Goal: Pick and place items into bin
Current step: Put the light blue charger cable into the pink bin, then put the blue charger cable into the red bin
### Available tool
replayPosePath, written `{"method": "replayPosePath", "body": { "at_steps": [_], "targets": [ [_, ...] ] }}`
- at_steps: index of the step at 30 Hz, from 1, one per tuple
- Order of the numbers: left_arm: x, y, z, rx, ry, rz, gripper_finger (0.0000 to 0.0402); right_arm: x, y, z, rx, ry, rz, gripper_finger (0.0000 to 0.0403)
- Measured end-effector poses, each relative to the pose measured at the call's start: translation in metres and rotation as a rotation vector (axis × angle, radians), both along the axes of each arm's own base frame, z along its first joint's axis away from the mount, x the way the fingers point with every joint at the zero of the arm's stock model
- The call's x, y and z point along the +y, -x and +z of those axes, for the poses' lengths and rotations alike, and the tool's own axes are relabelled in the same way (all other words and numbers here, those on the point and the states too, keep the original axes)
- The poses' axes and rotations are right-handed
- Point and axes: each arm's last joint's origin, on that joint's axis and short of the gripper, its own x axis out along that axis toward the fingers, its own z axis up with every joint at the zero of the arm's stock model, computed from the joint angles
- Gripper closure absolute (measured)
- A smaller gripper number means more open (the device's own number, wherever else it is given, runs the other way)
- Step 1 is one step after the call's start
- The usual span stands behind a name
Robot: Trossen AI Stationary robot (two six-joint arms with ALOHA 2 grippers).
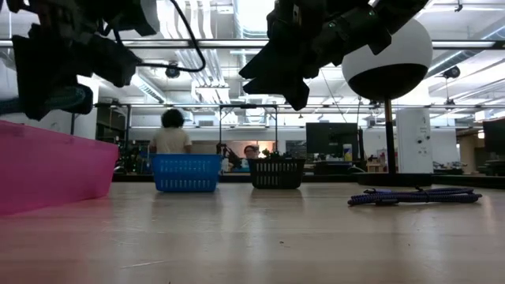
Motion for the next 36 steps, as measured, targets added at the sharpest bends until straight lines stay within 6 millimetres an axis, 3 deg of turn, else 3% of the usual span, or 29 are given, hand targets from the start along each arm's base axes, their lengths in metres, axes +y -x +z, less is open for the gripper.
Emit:
{"method": "replayPosePath", "body": {
  "at_steps": [6, 11, 17, 24, 30, 36],
  "targets": [
    [0.0, -0.004, -0.005, 0.027, 0.0, 0.005, 0.0264, 0.0, 0.0, 0.0, -0.001, 0.003, 0.001, 0.0274],
    [0.0, -0.005, -0.001, -0.005, 0.001, 0.007, 0.0229, 0.001, 0.001, -0.001, 0.018, -0.012, 0.03, 0.0279],
    [0.003, -0.005, 0.023, -0.213, -0.086, 0.034, 0.0225, 0.01, 0.015, -0.017, 0.222, -0.101, 0.318, 0.0278],
    [0.007, -0.004, 0.065, -0.662, -0.182, 0.127, 0.0224, 0.019, 0.046, -0.041, 0.59, -0.066, 0.409, 0.0282],
    [0.009, 0.008, 0.088, -0.842, -0.21, 0.172, 0.0224, 0.03, 0.059, -0.046, 0.659, 0.054, 0.556, 0.0297],
    [0.01, 0.018, 0.092, -0.876, -0.212, 0.191, 0.0224, 0.04, 0.064, -0.051, 0.667, 0.274, 0.586, 0.0304]
  ]
}}
